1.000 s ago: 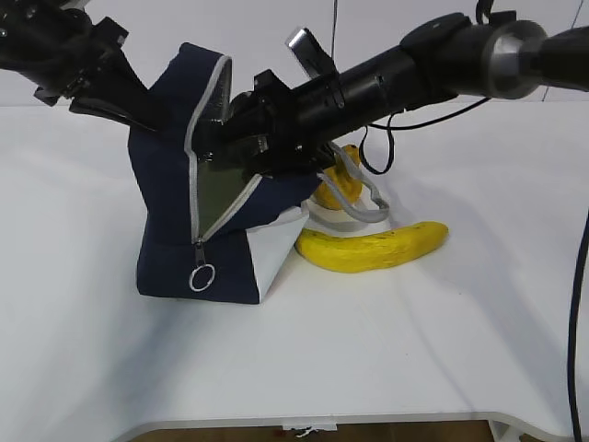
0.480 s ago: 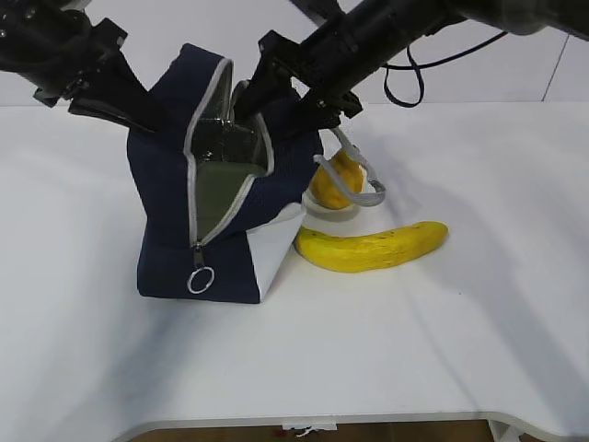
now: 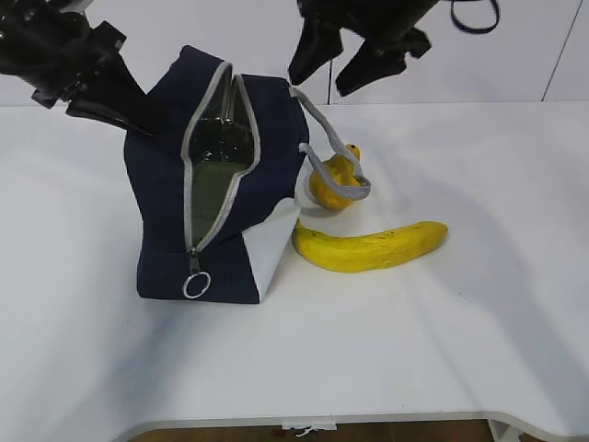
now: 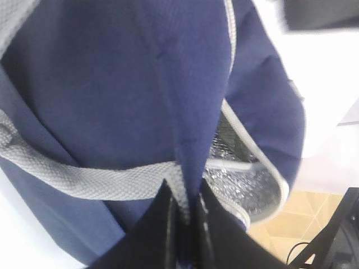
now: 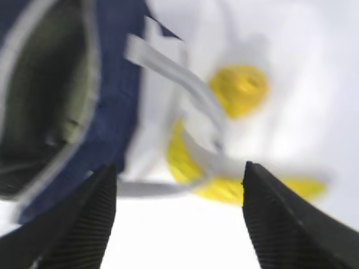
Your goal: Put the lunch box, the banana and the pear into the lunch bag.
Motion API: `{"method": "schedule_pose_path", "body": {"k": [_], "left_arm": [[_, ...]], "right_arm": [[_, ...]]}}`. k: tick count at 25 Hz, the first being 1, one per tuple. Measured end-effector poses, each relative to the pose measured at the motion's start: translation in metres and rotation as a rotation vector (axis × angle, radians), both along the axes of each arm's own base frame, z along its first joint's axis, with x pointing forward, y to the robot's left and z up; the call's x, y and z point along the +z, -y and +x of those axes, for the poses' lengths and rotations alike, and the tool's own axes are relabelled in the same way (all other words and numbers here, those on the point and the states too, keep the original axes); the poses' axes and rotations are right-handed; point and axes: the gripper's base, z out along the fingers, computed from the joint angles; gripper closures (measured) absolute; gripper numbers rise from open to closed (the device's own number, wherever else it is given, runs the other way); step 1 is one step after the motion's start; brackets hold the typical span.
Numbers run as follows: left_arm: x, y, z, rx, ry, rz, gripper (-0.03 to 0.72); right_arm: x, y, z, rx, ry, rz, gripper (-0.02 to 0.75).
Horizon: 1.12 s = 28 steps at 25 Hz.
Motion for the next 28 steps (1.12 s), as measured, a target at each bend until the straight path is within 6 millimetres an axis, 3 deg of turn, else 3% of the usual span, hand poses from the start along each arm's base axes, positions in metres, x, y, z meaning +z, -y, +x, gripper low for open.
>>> {"method": "schedule_pose_path", "body": {"k": [4, 8, 11, 17, 23, 28], "left_arm": [[0.000, 0.000, 0.000, -0.001, 0.001, 0.007, 0.680], [-0.001, -0.001, 0.000, -0.005, 0.001, 0.018, 0.680], [-0.001, -0.001, 0.000, -0.007, 0.000, 0.022, 0.680], [-0.001, -0.001, -0.001, -0.009, -0.001, 0.024, 0.680], [-0.001, -0.001, -0.001, -0.011, -0.003, 0.024, 0.680], [-0.001, -0.001, -0.001, -0.011, -0.003, 0.024, 0.680]], "right_arm": [[0.033, 0.015, -0.022, -0.038, 0.067, -0.066, 0.183], [0.043, 0.033, -0.045, -0.124, 0.059, -0.166, 0.183], [0.037, 0.046, -0.065, -0.205, 0.004, -0.233, 0.183], [-0.002, 0.054, -0.092, -0.258, -0.177, -0.269, 0.183], [-0.022, 0.053, -0.091, -0.298, -0.257, -0.280, 0.183], [-0.037, 0.054, -0.083, -0.574, -0.384, -0.249, 0.183]]}}
